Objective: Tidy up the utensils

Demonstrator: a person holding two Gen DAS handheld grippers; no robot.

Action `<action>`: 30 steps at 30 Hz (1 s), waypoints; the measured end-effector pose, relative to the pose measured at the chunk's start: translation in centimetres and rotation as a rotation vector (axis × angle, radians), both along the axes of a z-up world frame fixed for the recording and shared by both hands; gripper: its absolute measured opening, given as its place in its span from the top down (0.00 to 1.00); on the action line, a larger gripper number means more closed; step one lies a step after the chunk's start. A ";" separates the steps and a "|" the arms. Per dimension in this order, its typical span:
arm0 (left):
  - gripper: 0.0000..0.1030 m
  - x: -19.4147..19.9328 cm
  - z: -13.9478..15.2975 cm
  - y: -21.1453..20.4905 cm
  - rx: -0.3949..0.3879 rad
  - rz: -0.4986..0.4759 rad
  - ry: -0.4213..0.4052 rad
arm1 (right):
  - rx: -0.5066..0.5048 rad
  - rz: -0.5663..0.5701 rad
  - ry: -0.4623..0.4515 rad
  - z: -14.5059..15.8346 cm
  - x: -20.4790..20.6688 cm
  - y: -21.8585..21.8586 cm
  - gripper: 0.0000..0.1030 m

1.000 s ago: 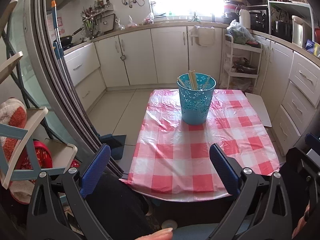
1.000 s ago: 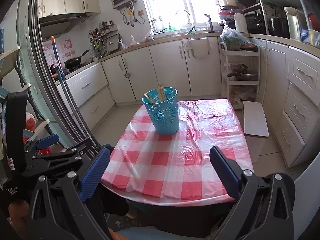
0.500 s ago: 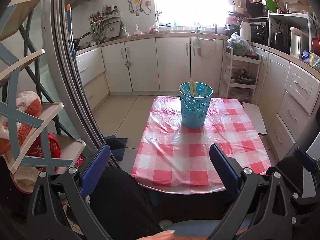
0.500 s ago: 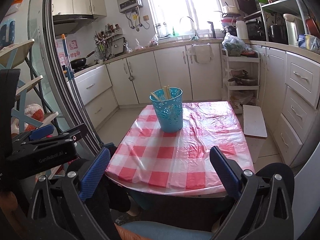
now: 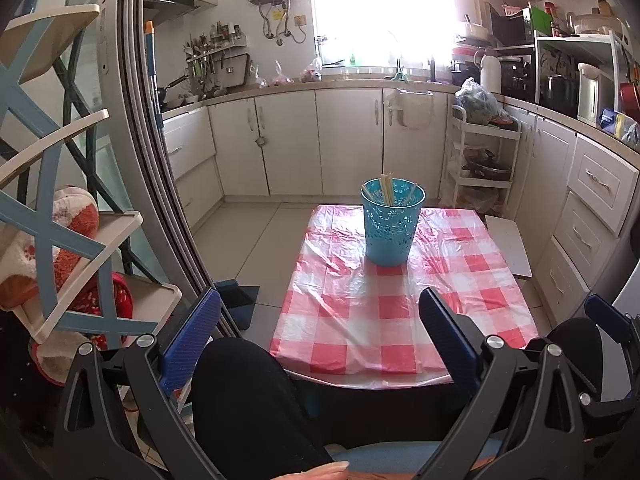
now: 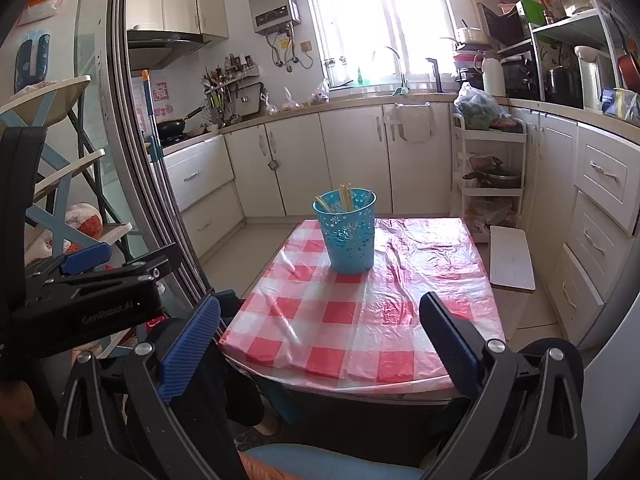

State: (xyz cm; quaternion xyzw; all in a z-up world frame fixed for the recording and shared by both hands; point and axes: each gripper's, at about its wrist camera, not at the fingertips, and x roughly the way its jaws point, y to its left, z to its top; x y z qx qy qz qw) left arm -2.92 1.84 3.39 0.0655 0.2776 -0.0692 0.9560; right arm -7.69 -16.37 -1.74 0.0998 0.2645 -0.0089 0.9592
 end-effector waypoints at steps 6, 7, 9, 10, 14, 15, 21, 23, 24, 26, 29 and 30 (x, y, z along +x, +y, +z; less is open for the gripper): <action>0.07 -0.6 0.3 0.4 -0.001 0.005 -0.015 | -0.015 0.002 -0.020 0.5 -0.4 0.3 0.07; 0.07 -0.7 0.3 0.4 -0.001 0.005 -0.017 | -0.015 0.001 -0.023 0.6 -0.5 0.3 0.07; 0.07 -0.8 0.3 0.6 -0.002 0.006 -0.019 | -0.016 -0.003 -0.029 0.7 -0.6 0.3 0.07; 0.07 -0.9 0.3 0.6 -0.001 0.007 -0.020 | -0.016 -0.005 -0.033 0.7 -0.7 0.2 0.07; 0.07 -0.9 0.3 0.8 -0.002 0.009 -0.019 | -0.017 -0.010 -0.049 0.9 -1.0 0.1 0.07; 0.07 -0.9 0.4 0.9 -0.002 0.010 -0.020 | -0.017 -0.009 -0.052 0.9 -1.0 0.1 0.07; 0.07 -1.0 0.5 1.0 -0.006 0.008 -0.025 | -0.025 0.000 -0.058 1.1 -1.1 0.3 0.07; 0.07 -1.1 0.5 1.1 -0.005 0.008 -0.027 | -0.027 0.000 -0.062 1.1 -1.1 0.4 0.07; 0.07 -1.1 0.6 1.1 -0.004 0.008 -0.029 | -0.027 -0.001 -0.065 1.1 -1.1 0.4 0.07; 0.07 -1.1 0.6 1.1 -0.003 0.007 -0.032 | -0.028 -0.001 -0.067 1.2 -1.2 0.3 0.07; 0.07 -1.3 0.7 1.2 -0.003 0.006 -0.036 | -0.029 -0.001 -0.069 1.2 -1.2 0.4 0.07; 0.07 -1.3 0.8 1.2 -0.004 0.006 -0.038 | -0.031 0.000 -0.072 1.3 -1.3 0.4 0.07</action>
